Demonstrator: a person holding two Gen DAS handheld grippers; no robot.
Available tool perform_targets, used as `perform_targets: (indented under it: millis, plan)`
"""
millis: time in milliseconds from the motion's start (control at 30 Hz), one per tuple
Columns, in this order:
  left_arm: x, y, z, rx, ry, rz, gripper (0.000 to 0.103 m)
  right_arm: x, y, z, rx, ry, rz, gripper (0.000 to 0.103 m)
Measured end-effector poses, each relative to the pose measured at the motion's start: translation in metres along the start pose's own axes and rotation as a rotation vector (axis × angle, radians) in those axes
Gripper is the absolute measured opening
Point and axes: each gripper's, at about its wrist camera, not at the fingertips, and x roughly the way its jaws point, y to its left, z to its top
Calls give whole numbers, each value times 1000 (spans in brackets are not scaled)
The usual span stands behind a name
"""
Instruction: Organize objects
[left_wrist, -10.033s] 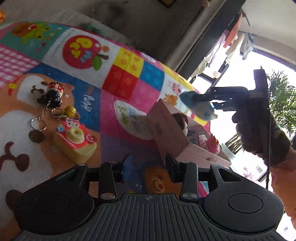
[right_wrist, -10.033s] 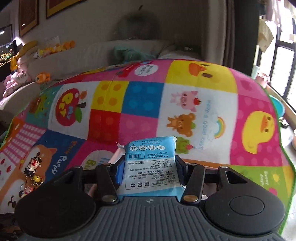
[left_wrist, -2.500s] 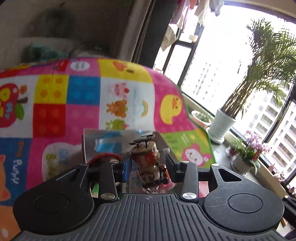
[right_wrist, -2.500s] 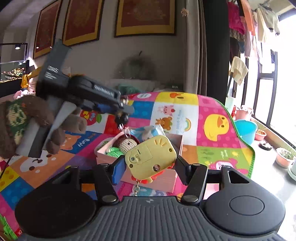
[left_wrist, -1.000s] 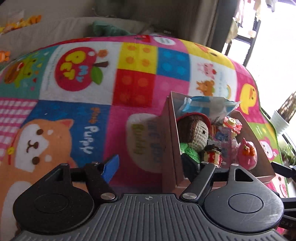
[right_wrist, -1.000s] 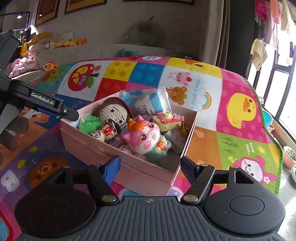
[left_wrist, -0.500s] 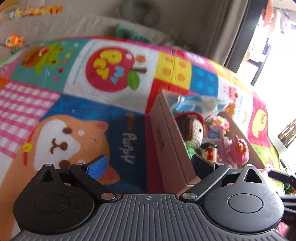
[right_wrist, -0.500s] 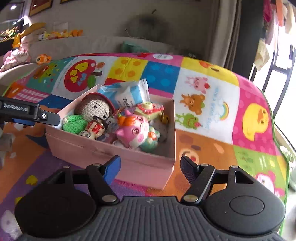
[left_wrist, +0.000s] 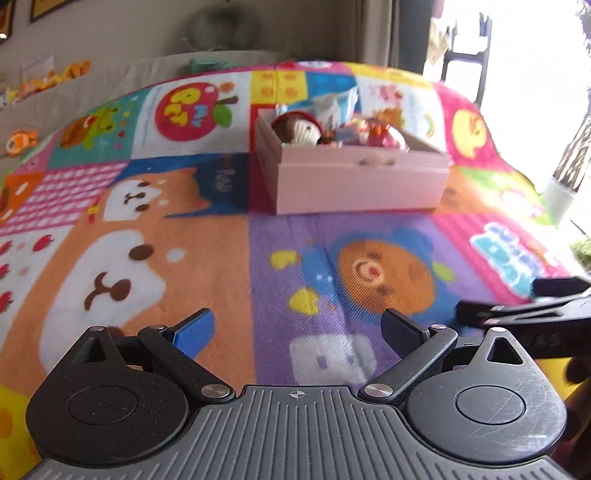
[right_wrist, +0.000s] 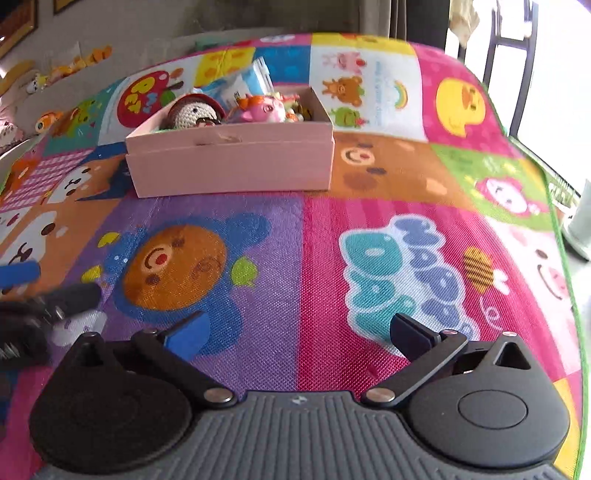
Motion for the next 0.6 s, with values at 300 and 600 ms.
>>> perform_targets:
  millis: [300, 600]
  plan:
    - [24, -5, 11, -37, 17, 85, 101, 17, -10, 11, -3, -58, 36, 103]
    - [26, -6, 12, -43, 17, 94, 101, 20, -11, 12, 17, -71, 33, 103]
